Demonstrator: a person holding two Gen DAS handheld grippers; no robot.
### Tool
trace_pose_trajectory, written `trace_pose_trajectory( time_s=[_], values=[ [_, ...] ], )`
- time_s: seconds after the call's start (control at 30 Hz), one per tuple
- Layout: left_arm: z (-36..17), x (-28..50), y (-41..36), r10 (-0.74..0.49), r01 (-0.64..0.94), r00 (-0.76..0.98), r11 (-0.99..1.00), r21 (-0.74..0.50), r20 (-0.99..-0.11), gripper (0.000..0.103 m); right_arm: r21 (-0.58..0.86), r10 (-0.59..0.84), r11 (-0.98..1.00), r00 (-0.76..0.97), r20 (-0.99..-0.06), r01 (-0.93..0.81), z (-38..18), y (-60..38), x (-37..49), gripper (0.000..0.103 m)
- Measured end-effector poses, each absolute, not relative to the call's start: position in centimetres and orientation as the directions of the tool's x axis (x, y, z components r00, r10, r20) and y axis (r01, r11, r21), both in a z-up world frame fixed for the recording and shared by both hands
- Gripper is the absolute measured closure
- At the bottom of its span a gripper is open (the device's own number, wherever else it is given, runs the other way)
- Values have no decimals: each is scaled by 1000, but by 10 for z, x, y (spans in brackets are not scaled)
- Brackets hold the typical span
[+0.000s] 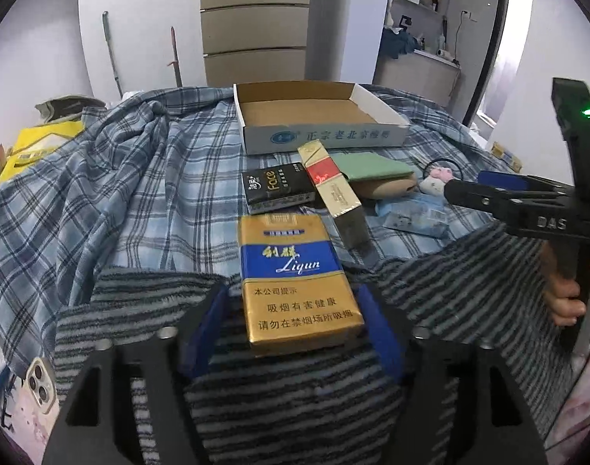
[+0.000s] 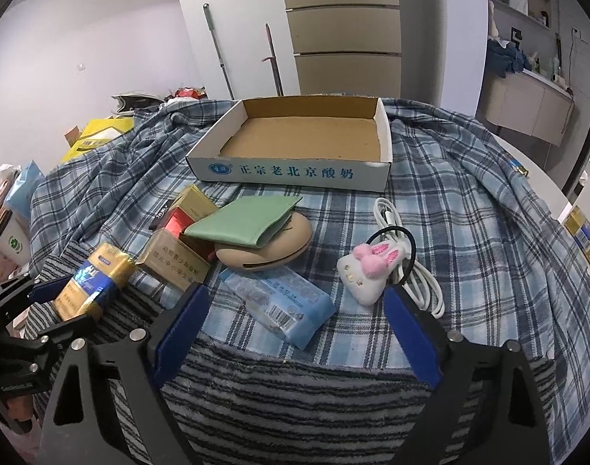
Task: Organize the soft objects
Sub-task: 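Lower the left gripper onto the yellow Liqun cigarette pack and grasp it, then grasp the blue wet-wipes pack with the right gripper while the left gripper holds the Liqun pack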
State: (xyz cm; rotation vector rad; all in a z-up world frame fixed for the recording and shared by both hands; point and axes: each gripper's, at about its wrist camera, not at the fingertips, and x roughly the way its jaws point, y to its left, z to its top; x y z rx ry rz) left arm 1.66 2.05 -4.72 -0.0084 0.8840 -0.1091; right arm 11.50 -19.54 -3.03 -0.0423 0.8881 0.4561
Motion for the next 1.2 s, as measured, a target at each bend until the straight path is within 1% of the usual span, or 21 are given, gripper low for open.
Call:
trace_pose_trajectory(
  time_s=[0.03, 0.17, 0.33, 0.47, 0.57, 0.6, 0.63, 0.7, 0.73, 0.87, 0.93, 1.0, 1.07, 1.13, 1.2],
  values=[
    [-48, 18, 19, -94, 92, 632, 995, -46, -769, 22, 152, 370, 903, 544, -753, -402, -30, -195, 114, 12],
    [-49, 31, 16, -112, 85, 624, 994, -75, -773, 22, 143, 368, 904, 563, -740, -403, -28, -195, 112, 12],
    [-50, 49, 21, -102, 41, 633, 994, -99, -767, 22, 144, 366, 905, 561, -743, -400, -28, -197, 115, 12],
    [-56, 61, 26, -83, 20, 619, 996, -90, -781, 22, 151, 368, 904, 546, -753, -401, -31, -201, 117, 12],
    [-63, 65, 26, -94, 47, 611, 996, -82, -786, 22, 126, 349, 908, 553, -756, -400, -31, -201, 117, 12],
    [-65, 66, 26, -88, 42, 605, 996, -78, -791, 24, 119, 348, 906, 554, -756, -406, -31, -200, 117, 12],
    [-67, 66, 27, -81, 36, 605, 997, -75, -792, 32, 126, 359, 900, 546, -757, -417, -31, -200, 118, 12],
    [-70, 67, 27, -87, 38, 598, 996, -80, -797, 44, 155, 388, 884, 509, -768, -440, -34, -197, 120, 12],
    [-70, 67, 27, -88, 37, 598, 996, -83, -796, 46, 157, 396, 876, 496, -773, -456, -36, -194, 120, 13],
    [-65, 61, 31, -106, 36, 634, 993, -108, -766, 48, 80, 378, 851, 498, -781, -520, -42, -175, 120, 13],
    [-61, 57, 32, -109, 38, 657, 993, -112, -746, 48, 86, 390, 836, 477, -788, -541, -45, -167, 121, 13],
    [-55, 49, 33, -132, 56, 695, 990, -130, -706, 48, 92, 405, 820, 460, -790, -565, -47, -161, 122, 16],
    [-45, 39, 36, -162, 77, 745, 985, -157, -648, 48, 81, 398, 817, 456, -796, -571, -49, -157, 123, 19],
    [-38, 31, 38, -164, 79, 779, 983, -164, -606, 48, 50, 365, 824, 462, -808, -564, -51, -154, 123, 19],
    [-34, 25, 42, -165, 75, 803, 981, -177, -573, 48, 39, 364, 811, 452, -814, -583, -52, -151, 123, 19]
  ],
)
